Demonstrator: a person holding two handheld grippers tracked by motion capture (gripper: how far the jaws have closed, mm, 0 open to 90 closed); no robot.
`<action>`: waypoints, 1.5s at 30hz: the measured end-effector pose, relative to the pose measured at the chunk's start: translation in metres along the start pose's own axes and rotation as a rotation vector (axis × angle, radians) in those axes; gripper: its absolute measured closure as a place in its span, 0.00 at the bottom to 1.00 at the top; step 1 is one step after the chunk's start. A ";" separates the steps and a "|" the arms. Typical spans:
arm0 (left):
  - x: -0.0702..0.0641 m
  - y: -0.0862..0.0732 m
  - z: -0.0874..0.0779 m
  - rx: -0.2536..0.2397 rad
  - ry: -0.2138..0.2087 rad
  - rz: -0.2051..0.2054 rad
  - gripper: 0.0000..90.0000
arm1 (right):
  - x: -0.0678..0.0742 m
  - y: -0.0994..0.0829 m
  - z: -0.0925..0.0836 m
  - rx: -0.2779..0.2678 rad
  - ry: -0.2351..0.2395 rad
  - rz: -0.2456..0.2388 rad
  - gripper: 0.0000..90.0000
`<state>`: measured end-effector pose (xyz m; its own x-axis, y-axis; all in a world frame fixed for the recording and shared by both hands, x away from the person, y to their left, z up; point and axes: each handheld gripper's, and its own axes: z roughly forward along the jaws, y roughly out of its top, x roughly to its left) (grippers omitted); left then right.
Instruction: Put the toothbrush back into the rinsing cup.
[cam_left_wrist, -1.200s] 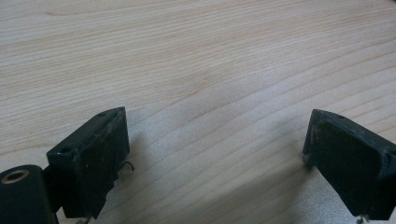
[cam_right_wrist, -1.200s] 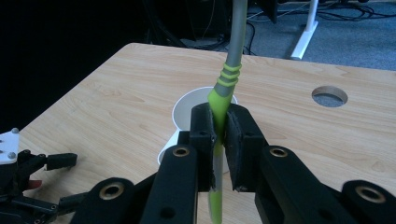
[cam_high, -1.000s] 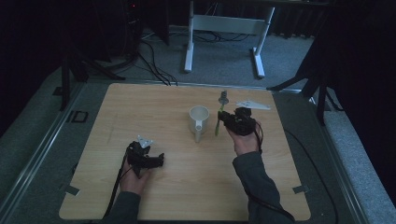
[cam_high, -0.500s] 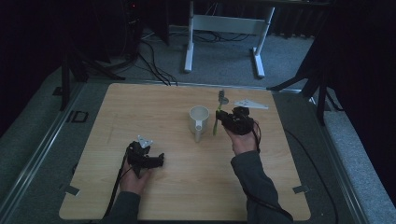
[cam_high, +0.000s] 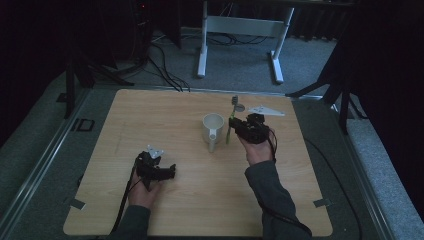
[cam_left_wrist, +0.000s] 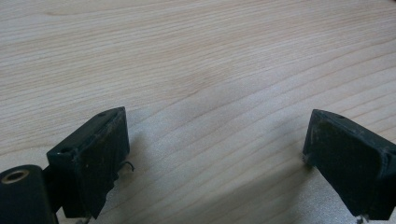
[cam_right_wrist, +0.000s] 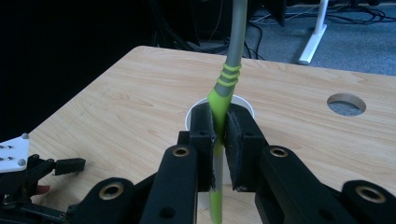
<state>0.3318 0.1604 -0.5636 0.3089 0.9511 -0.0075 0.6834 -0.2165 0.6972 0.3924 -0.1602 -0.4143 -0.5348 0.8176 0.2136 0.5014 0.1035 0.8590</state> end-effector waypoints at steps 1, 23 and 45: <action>0.000 0.000 0.000 0.000 0.000 0.000 0.08 | 0.000 0.000 0.000 0.000 0.001 -0.001 0.91; 0.000 0.000 0.000 -0.001 0.000 0.000 0.08 | 0.001 0.000 0.009 -0.010 0.032 0.036 0.91; 0.000 0.000 0.000 0.000 0.000 0.000 0.08 | 0.007 0.006 0.011 -0.030 0.064 0.046 0.91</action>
<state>0.3318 0.1604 -0.5636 0.3092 0.9510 -0.0079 0.6834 -0.2164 0.6973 0.3990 -0.1482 -0.4128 -0.5549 0.7829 0.2813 0.5060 0.0491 0.8611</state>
